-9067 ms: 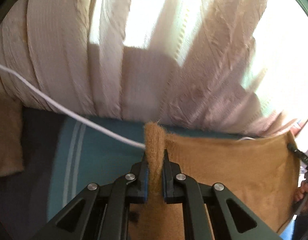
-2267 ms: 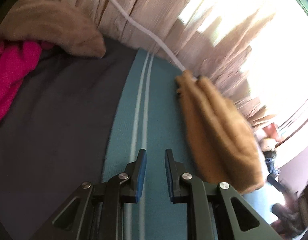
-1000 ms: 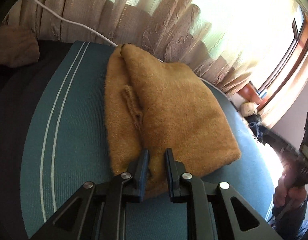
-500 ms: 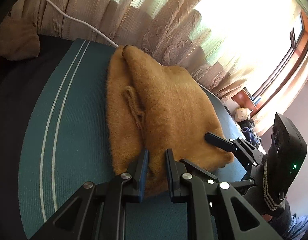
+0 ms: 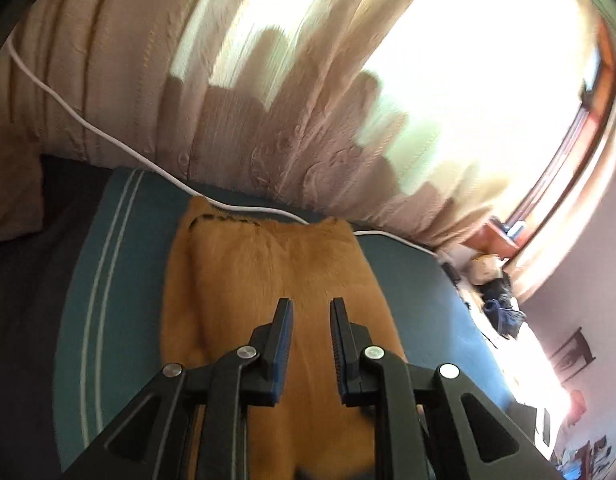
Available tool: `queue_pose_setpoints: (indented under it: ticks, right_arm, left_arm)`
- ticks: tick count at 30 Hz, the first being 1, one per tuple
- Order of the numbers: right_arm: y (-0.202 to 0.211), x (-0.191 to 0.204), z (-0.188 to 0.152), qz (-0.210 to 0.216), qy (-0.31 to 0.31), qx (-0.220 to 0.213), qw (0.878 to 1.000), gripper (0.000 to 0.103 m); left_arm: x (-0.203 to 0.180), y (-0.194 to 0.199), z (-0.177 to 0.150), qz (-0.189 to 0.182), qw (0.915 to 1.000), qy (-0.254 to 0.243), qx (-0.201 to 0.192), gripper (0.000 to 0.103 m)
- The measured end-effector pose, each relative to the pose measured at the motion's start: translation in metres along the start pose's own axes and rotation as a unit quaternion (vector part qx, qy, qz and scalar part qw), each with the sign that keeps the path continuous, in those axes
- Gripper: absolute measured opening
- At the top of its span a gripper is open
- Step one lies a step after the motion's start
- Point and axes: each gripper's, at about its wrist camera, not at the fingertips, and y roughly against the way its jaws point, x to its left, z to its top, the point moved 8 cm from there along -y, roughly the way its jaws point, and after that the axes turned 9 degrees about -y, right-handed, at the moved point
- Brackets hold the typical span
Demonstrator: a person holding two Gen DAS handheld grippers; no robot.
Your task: Fold clothes
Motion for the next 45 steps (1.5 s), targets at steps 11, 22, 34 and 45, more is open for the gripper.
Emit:
queue_pose_setpoints:
  ticks: [11, 22, 34, 45]
  right_arm:
    - [-0.002, 0.001, 0.000, 0.029, -0.014, 0.003, 0.999, 0.087]
    - [-0.006, -0.003, 0.004, 0.045, -0.027, 0.005, 0.999, 0.091]
    - [0.043, -0.040, 0.009, 0.095, -0.124, -0.025, 0.987, 0.099]
    - [0.048, -0.086, 0.005, 0.106, -0.201, -0.029, 0.973, 0.101]
  left_arm:
    - [0.052, -0.056, -0.019, 0.031, 0.9979, 0.044, 0.036, 0.018]
    - [0.054, -0.061, -0.024, 0.070, 0.9971, -0.010, 0.028, 0.005]
    - [0.052, -0.031, -0.013, -0.006, 0.9998, 0.021, 0.001, 0.072]
    - [0.065, -0.020, -0.027, 0.014, 0.9984, 0.007, 0.053, 0.103]
